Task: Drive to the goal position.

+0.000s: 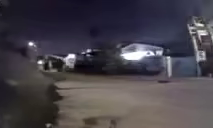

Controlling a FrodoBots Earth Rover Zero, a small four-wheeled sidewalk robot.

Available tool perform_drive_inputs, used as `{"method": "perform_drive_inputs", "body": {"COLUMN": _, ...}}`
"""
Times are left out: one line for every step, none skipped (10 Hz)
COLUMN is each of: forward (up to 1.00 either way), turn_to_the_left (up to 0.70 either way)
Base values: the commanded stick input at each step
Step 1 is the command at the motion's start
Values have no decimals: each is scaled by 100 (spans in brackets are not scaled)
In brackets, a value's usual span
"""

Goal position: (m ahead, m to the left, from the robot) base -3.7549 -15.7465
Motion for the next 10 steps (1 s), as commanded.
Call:
{"method": "perform_drive_inputs", "body": {"forward": 0, "turn_to_the_left": -70}}
{"method": "perform_drive_inputs", "body": {"forward": 0, "turn_to_the_left": -70}}
{"method": "perform_drive_inputs", "body": {"forward": 0, "turn_to_the_left": -70}}
{"method": "perform_drive_inputs", "body": {"forward": 0, "turn_to_the_left": -70}}
{"method": "perform_drive_inputs", "body": {"forward": 0, "turn_to_the_left": -70}}
{"method": "perform_drive_inputs", "body": {"forward": 0, "turn_to_the_left": -70}}
{"method": "perform_drive_inputs", "body": {"forward": 0, "turn_to_the_left": -70}}
{"method": "perform_drive_inputs", "body": {"forward": 0, "turn_to_the_left": -70}}
{"method": "perform_drive_inputs", "body": {"forward": 0, "turn_to_the_left": -70}}
{"method": "perform_drive_inputs", "body": {"forward": 0, "turn_to_the_left": -69}}
